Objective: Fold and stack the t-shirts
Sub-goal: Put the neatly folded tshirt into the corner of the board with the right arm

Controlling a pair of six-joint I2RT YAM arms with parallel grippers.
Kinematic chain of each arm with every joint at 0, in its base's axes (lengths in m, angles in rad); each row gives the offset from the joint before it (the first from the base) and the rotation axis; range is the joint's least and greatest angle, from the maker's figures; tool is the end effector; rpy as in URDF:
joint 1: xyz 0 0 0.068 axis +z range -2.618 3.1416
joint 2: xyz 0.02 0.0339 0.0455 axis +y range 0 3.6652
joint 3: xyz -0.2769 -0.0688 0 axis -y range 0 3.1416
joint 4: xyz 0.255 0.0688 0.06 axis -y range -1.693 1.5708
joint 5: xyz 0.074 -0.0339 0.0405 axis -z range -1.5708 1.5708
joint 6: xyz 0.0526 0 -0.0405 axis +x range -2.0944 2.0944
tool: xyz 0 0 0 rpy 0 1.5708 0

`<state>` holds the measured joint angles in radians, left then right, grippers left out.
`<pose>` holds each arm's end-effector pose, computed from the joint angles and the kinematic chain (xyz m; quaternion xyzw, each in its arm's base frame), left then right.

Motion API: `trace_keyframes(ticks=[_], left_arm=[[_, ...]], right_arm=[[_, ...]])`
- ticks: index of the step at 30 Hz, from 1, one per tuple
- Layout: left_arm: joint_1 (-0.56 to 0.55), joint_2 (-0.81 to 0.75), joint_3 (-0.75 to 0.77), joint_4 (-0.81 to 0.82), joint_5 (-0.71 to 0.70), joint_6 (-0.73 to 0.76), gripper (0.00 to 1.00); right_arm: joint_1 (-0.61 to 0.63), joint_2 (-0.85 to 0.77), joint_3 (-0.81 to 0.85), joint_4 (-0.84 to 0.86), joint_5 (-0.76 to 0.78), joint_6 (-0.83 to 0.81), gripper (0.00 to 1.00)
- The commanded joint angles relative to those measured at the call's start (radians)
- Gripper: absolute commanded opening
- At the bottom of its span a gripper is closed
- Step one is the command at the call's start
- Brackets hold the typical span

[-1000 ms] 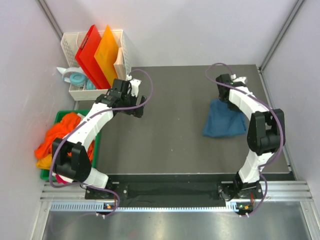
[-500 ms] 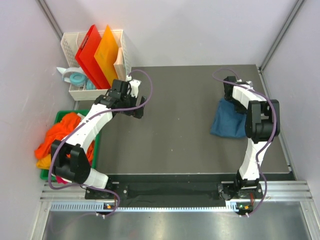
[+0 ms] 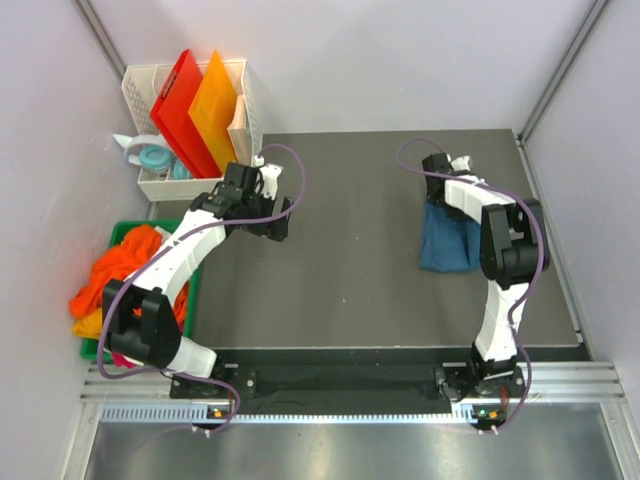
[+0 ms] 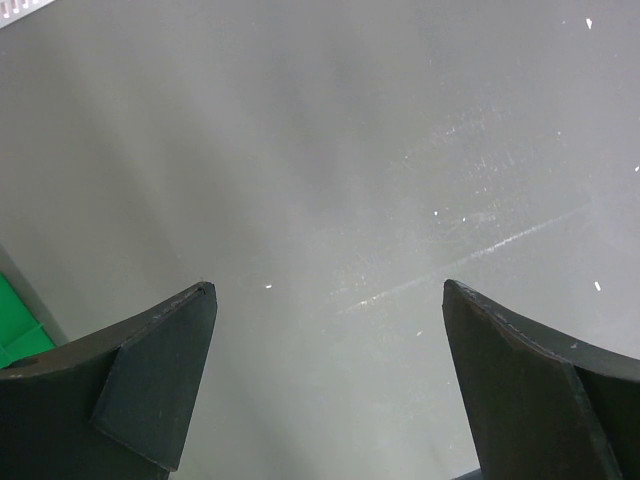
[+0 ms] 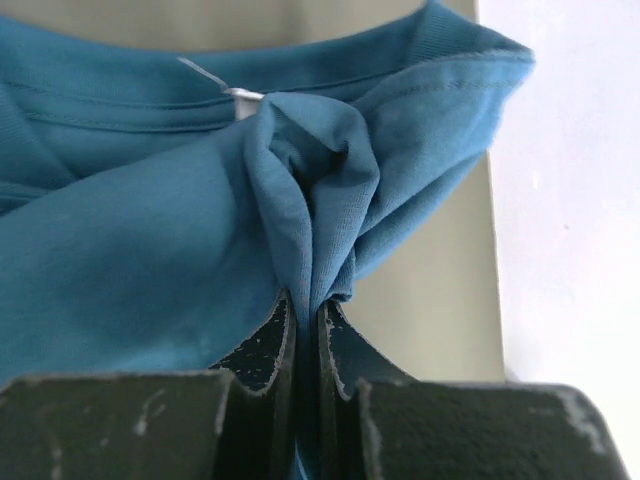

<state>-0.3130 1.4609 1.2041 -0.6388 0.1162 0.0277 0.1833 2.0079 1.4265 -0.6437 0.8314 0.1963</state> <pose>0.3125 -0.1075 0.2835 0.1786 0.9251 -0.1012 0.3195 0.4204 0.0384 0.1715 0.0753 0.9007 -0.3610 0.2296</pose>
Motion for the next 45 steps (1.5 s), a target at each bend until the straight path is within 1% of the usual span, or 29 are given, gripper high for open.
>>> trace_keyframes(ticks=[1,3,4,5,8,14,17,22,23,31,37,40,41,43,44,45], left_arm=[[0.005,-0.039,-0.02,0.016,0.013,-0.006,0.99],[0.005,-0.04,-0.032,0.028,0.01,-0.006,0.99],[0.005,-0.042,-0.032,0.031,0.01,-0.006,0.99],[0.005,-0.042,-0.034,0.03,0.008,-0.006,0.99],[0.006,-0.039,-0.031,0.03,0.002,-0.005,0.99],[0.006,-0.04,-0.035,0.027,-0.003,-0.003,0.99],[0.006,-0.037,-0.035,0.025,-0.004,0.0,0.99],[0.006,-0.033,-0.038,0.024,-0.001,0.001,0.99],[0.006,-0.031,-0.038,0.024,0.0,0.0,0.99],[0.006,-0.03,-0.04,0.018,-0.006,0.0,0.99],[0.006,-0.033,-0.048,0.021,-0.001,0.0,0.99],[0.006,-0.033,-0.044,0.019,0.011,0.001,0.99],[0.006,-0.031,-0.044,0.019,0.016,0.001,0.99],[0.006,-0.034,-0.043,0.018,0.029,0.001,0.99],[0.006,-0.034,-0.043,0.018,0.033,0.001,0.99],[0.006,-0.037,-0.043,0.018,0.036,0.0,0.99]], right_arm=[[0.004,-0.029,-0.003,0.09,-0.054,-0.043,0.0],[-0.01,-0.009,0.018,0.075,-0.04,-0.043,0.0],[-0.018,0.021,0.034,0.038,-0.026,-0.038,0.0],[-0.033,0.037,0.063,0.017,0.016,-0.026,0.0],[-0.074,0.069,0.083,-0.023,0.064,-0.005,0.0],[-0.148,0.077,0.101,-0.033,0.049,0.006,0.0],[-0.172,0.094,0.123,-0.045,0.048,0.012,0.0],[-0.176,0.112,0.146,-0.05,0.051,0.012,0.0],[-0.211,0.117,0.152,-0.053,0.052,0.012,0.0],[-0.274,0.15,0.221,-0.083,0.048,0.025,0.0],[-0.282,0.166,0.255,-0.103,0.023,0.044,0.0],[-0.275,0.14,0.247,-0.102,0.014,0.081,0.0],[-0.272,0.129,0.242,-0.088,0.011,0.087,0.07],[-0.268,0.088,0.233,-0.077,-0.006,0.095,0.17],[-0.266,0.077,0.233,-0.073,-0.014,0.098,0.26],[-0.266,0.056,0.233,-0.073,-0.021,0.104,0.29]])
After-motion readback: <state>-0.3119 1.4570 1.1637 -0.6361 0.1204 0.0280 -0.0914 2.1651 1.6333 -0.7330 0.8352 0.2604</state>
